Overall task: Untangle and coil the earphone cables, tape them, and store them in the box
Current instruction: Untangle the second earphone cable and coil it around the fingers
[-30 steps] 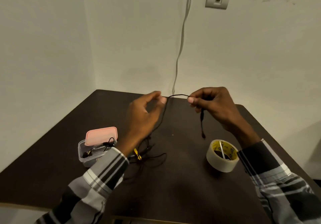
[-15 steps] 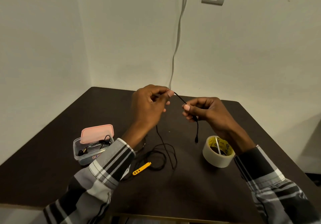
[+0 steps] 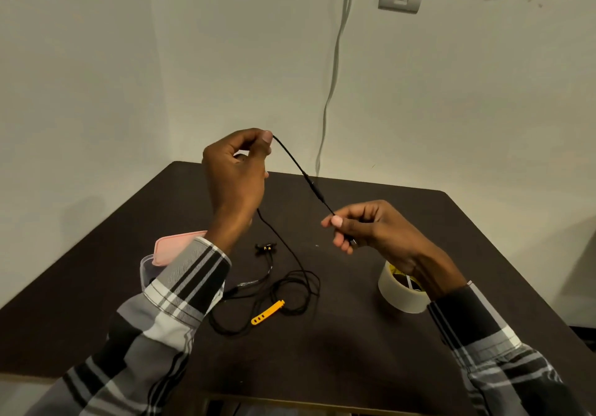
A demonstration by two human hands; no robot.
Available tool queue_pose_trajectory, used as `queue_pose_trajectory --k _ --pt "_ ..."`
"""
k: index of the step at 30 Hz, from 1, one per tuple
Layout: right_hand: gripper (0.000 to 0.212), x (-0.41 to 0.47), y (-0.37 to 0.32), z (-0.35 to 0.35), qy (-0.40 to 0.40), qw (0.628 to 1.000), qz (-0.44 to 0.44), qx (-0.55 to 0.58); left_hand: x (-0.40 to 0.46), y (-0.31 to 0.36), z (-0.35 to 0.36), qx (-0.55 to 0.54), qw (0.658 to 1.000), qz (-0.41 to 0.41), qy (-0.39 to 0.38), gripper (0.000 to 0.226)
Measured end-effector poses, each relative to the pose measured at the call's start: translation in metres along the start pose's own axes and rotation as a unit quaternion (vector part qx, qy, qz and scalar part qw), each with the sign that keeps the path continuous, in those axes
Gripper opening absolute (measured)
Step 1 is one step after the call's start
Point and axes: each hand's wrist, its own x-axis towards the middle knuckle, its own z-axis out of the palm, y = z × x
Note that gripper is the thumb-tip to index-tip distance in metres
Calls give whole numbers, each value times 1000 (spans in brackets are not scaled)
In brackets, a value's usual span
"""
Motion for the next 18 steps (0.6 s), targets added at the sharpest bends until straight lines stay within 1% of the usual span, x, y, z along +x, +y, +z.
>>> queue_pose_trajectory --k 3,6,8,10,13,15,17,18 --pt "27 -3 -4 1 -40 999 16 22 0 -7 -1 8 1000 -14 4 11" --pt "20 -8 -9 1 -103 993 15 49 1 -17 -3 14 1000 -24 12 11" --pt "20 -10 -11 3 -125 987 -12 105 3 -24 -4 23 999 -29 13 11" --pt "20 -10 -14 5 -131 969 -66 200 2 -31 -3 25 999 -42 0 15" --pt "19 -7 -21 10 -109 914 -151 361 -7 -40 0 44 995 -70 -49 20" --pt "19 -5 -30 16 -61 872 -194 446 -20 -44 4 69 990 -75 -99 20" --pt "26 -1 -41 20 3 839 -230 493 -37 -46 10 97 982 -76 -145 13" --pt "26 1 -46 21 30 829 -247 502 -45 -46 12 106 978 -78 -163 11"
